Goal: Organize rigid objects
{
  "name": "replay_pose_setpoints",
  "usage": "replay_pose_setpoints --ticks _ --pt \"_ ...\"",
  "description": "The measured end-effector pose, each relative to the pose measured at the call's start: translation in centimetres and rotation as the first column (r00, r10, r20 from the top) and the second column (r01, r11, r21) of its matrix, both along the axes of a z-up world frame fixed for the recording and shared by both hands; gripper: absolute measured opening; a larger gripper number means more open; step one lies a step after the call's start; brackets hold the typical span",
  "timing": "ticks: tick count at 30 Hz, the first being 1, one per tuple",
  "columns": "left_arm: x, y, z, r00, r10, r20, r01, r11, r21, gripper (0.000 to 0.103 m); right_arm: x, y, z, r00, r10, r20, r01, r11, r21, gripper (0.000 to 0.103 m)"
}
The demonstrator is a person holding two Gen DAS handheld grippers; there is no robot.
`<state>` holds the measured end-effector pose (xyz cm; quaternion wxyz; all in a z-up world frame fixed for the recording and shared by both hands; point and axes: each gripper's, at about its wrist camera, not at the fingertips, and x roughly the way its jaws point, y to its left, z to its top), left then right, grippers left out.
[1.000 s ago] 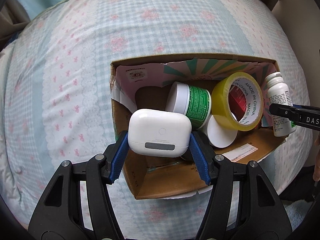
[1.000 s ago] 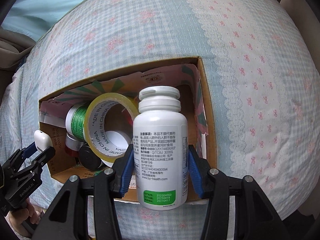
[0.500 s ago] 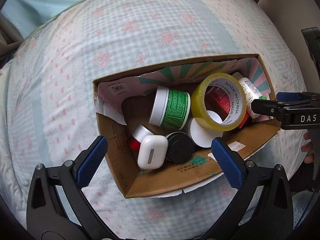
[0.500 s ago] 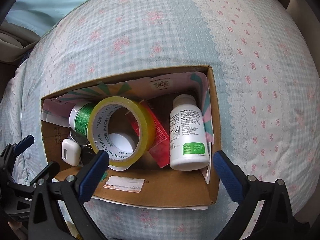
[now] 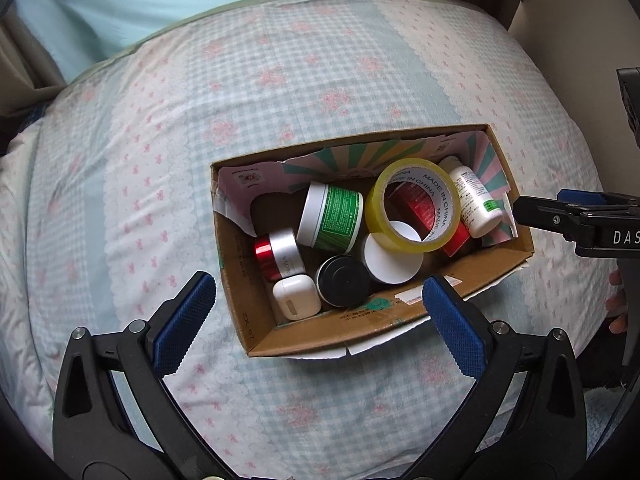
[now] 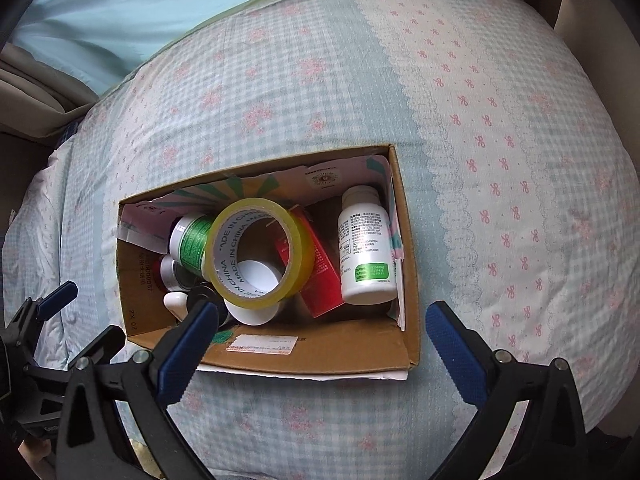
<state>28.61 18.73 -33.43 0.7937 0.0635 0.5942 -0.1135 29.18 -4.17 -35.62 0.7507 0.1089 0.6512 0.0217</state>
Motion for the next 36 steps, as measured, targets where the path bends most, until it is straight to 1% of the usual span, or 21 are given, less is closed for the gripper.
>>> replay_pose_setpoints --ticks 2,5,7,10,12,14,17,20,23,26,28,32,34,36 --pt "-1.0 -0.1 0.9 1.0 0.012 0.017 -0.013 1.0 0.01 0.103 -0.8 0.1 1.1 1.0 0.009 0.028 -0.009 1.0 -0.004 0.103" --pt "-2.7 -0.2 2.6 0.999 0.031 0.04 -0.031 0.999 -0.01 0.103 -2.3 0.1 2.8 0.998 0.019 0.058 -0.018 1.0 -0.007 0.103" --pt "-3.7 -0.1 4.2 0.997 0.05 0.061 -0.049 0.999 -0.018 0.103 -3.4 0.0 4.3 0.997 0.028 0.074 -0.026 0.999 -0.026 0.103" --pt "-4.6 0.1 8.0 0.989 0.089 0.121 -0.084 0.996 -0.043 0.103 -4.5 -0.2 7.8 0.989 0.048 0.139 -0.04 0.997 -0.065 0.103" --pt "-5.0 0.3 11.3 0.978 0.121 0.171 -0.108 0.991 -0.085 0.103 -5.2 -0.6 10.8 0.98 0.055 0.193 -0.037 0.995 -0.094 0.103" --pt "-5.6 0.3 15.0 0.961 0.15 0.234 -0.127 0.986 -0.109 0.103 -6.1 -0.9 14.0 0.966 0.057 0.252 -0.029 0.993 -0.113 0.103" --pt "-7.0 0.4 20.6 0.924 0.189 0.332 -0.144 0.977 -0.156 0.103 -7.6 -1.4 19.1 0.938 0.06 0.342 -0.007 0.988 -0.153 0.103" --pt "-9.1 0.4 25.7 0.877 0.219 0.428 -0.153 0.971 -0.183 0.103 -9.3 -1.7 23.9 0.902 0.066 0.427 0.016 0.982 -0.186 0.103" --pt "-11.8 0.1 29.3 0.828 0.224 0.513 -0.152 0.972 -0.18 0.103 -11.2 -2.0 27.9 0.863 0.067 0.5 0.04 0.979 -0.199 0.103" --pt "-14.5 -0.3 31.5 0.789 0.225 0.572 -0.147 0.973 -0.18 0.103 -13.2 -2.2 31.0 0.829 0.063 0.555 0.064 0.976 -0.206 0.103" --pt "-16.0 -0.6 32.2 0.772 0.225 0.595 -0.146 0.973 -0.178 0.103 -14.5 -2.1 32.4 0.808 0.065 0.586 0.075 0.974 -0.213 0.103" --pt "-18.3 -1.1 32.9 0.753 0.229 0.617 -0.145 0.972 -0.184 0.103 -17.0 -1.9 33.8 0.777 0.078 0.625 0.084 0.971 -0.225 0.103" --pt "-19.3 -1.3 33.2 0.749 0.23 0.622 -0.143 0.972 -0.188 0.103 -18.0 -1.9 34.1 0.767 0.075 0.637 0.091 0.971 -0.223 0.103" --pt "-20.3 -1.6 33.4 0.736 0.233 0.635 -0.147 0.972 -0.185 0.103 -18.8 -2.0 34.3 0.76 0.071 0.646 0.097 0.97 -0.222 0.103"
